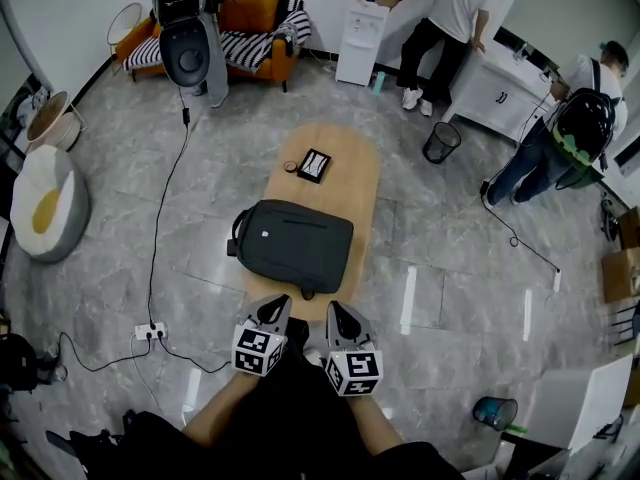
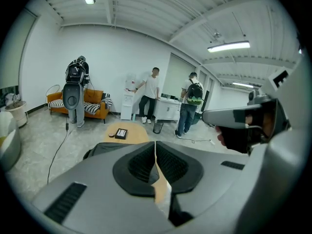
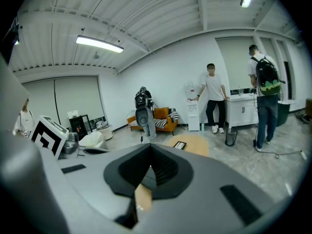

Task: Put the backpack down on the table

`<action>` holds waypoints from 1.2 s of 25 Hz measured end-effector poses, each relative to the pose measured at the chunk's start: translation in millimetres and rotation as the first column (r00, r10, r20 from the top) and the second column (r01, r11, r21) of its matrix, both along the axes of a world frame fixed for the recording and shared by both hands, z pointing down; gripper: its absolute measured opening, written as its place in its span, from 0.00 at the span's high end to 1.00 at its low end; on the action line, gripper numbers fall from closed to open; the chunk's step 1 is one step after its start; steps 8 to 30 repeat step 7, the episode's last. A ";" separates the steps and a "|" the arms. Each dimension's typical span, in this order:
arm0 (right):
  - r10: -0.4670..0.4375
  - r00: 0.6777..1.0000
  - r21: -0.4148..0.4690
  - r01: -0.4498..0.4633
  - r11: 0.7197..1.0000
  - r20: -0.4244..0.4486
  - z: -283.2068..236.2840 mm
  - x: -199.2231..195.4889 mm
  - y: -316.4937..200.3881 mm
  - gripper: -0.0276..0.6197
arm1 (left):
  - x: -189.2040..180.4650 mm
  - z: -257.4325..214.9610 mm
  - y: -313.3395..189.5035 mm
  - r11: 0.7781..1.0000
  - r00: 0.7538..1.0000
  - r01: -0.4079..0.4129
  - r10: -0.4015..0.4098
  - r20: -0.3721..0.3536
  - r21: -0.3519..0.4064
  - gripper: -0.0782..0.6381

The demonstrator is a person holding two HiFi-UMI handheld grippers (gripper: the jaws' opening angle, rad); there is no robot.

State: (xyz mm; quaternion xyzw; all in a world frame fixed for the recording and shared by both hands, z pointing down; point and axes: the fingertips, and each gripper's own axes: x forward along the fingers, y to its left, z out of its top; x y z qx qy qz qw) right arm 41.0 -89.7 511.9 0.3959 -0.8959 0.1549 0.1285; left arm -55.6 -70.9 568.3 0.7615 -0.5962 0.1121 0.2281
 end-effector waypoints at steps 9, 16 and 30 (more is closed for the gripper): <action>-0.013 1.000 -0.003 0.013 1.000 -0.002 3.3 -13.4 1.4 0.94 | -9.0 4.9 0.7 1.000 1.000 -0.005 0.005 0.000 -0.006 0.86; -0.013 1.000 -0.003 0.013 1.000 -0.002 3.3 -13.4 1.4 0.94 | -9.0 4.9 0.7 1.000 1.000 -0.005 0.005 0.000 -0.006 0.86; -0.013 1.000 -0.003 0.013 1.000 -0.002 3.3 -13.4 1.4 0.94 | -9.0 4.9 0.7 1.000 1.000 -0.005 0.005 0.000 -0.006 0.86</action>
